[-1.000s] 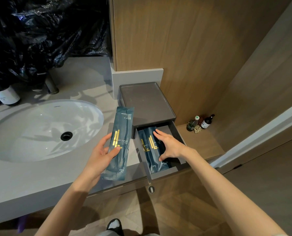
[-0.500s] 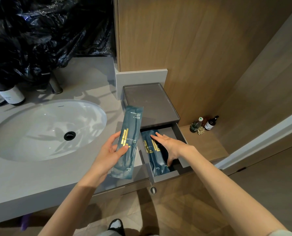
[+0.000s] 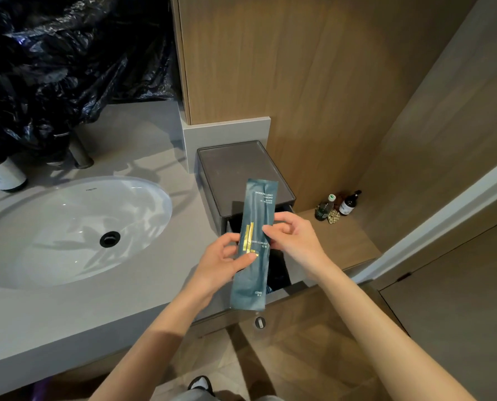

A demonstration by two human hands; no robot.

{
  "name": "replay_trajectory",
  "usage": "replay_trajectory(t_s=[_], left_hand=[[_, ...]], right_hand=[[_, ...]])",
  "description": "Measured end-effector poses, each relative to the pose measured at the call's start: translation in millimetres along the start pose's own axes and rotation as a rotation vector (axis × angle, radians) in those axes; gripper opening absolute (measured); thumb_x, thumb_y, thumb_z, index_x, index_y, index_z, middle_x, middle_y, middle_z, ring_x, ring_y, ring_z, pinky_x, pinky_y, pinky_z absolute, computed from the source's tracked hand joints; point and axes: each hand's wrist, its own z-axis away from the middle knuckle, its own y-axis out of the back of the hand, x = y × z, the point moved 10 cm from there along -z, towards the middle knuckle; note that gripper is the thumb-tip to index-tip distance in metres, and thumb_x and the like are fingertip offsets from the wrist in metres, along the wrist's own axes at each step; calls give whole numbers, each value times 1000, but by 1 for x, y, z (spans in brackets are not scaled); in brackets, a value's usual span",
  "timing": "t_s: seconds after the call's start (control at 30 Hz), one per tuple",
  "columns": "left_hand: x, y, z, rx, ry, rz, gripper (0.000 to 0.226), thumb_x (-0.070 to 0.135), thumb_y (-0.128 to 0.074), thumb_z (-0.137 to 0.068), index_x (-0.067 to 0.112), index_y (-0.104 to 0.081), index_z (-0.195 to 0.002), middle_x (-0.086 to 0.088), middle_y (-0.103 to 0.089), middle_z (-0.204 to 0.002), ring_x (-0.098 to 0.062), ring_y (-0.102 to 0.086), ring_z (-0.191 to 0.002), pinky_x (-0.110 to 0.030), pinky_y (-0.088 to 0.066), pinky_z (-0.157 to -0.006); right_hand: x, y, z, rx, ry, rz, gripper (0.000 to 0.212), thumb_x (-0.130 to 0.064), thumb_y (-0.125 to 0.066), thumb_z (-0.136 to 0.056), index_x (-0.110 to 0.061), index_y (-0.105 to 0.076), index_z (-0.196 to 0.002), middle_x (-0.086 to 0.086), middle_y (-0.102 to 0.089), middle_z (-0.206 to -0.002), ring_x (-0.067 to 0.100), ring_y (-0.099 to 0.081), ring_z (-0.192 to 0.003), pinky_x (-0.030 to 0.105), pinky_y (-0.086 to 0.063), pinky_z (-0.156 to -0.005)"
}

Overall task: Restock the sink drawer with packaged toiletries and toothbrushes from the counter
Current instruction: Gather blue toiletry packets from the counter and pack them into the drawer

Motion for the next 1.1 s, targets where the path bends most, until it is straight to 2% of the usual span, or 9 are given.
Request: replay_trajectory(t_s=[0.13, 0.2, 0.33, 0.47, 0.53, 0.67, 0.77, 0.93, 1.1], left_hand=[[3, -15, -5, -21, -90, -197, 17, 24, -57, -94, 19, -65, -109, -1, -72, -93, -13, -67, -81, -28, -55, -71], [8, -11, -9, 49, -240, -577, 23, 31, -52, -96, 23, -66, -112, 6, -70, -106, -11, -63, -98, -24, -49, -83], [1, -27, -19, 3, -405, -1174, 41, 36, -43, -99, 23, -48, -139, 5, -44, -147, -15, -29, -142, -28, -15, -117], [-22, -44, -41, -150, -362, -1468, 49, 41, -35, -100, 30, -30, -148, 8, -20, -159, -18, -2, -150, -52, 10, -118], [-30, -47, -49, -205, -307, -1534, 50, 45, -29, -101, 34, -27, -149, 10, -15, -160, -21, 4, -149, -61, 11, -114], [-35, -47, -56, -251, -262, -1634, 50, 50, -19, -100, 38, -24, -149, 11, -13, -160, -25, 7, -149, -65, 13, -110], [-36, -45, -56, -262, -264, -1648, 51, 51, -17, -100, 39, -23, -149, 11, -13, -161, -25, 6, -149, -65, 13, -111], [-34, -44, -55, -267, -270, -1608, 51, 52, -19, -100, 38, -25, -149, 10, -16, -160, -23, 1, -149, -63, 12, -113], [-33, -40, -53, -277, -278, -1572, 51, 51, -20, -100, 35, -30, -147, 8, -23, -159, -20, -2, -149, -59, 12, -115]], right_hand=[[7, 33, 5, 88, -59, -22, 18, -4, -58, -92, -8, -68, -107, 5, -74, -81, 11, -70, -68, 24, -57, -59], [21, 59, 5, 142, -148, 134, 23, -10, -60, -92, -9, -67, -113, 6, -68, -83, 12, -63, -71, 20, -53, -58], [52, 86, -1, 121, -304, 531, 31, -19, -61, -92, -12, -63, -122, 4, -63, -92, 9, -52, -68, 12, -40, -42], [65, 71, -19, 44, -319, 687, 39, -11, -51, -96, -7, -52, -135, 13, -62, -126, 22, -60, -103, 25, -53, -73], [63, 61, -29, 15, -285, 765, 39, -5, -46, -97, -7, -51, -136, 12, -60, -131, 25, -56, -121, 28, -45, -95], [57, 49, -46, 68, -218, 828, 40, 3, -37, -94, -5, -62, -125, 17, -65, -120, 34, -58, -117, 31, -45, -93], [54, 44, -54, 153, -176, 852, 40, 7, -38, -93, 4, -55, -129, 23, -61, -127, 36, -54, -122, 37, -42, -102], [59, 36, -64, 208, -89, 781, 50, 10, -42, -92, -4, -46, -140, 17, -56, -136, 29, -52, -128, 30, -39, -107], [66, 30, -56, 26, -77, 775, 66, -15, -59, -92, -18, -28, -150, 12, -42, -147, 28, -46, -131, 33, -37, -107]])
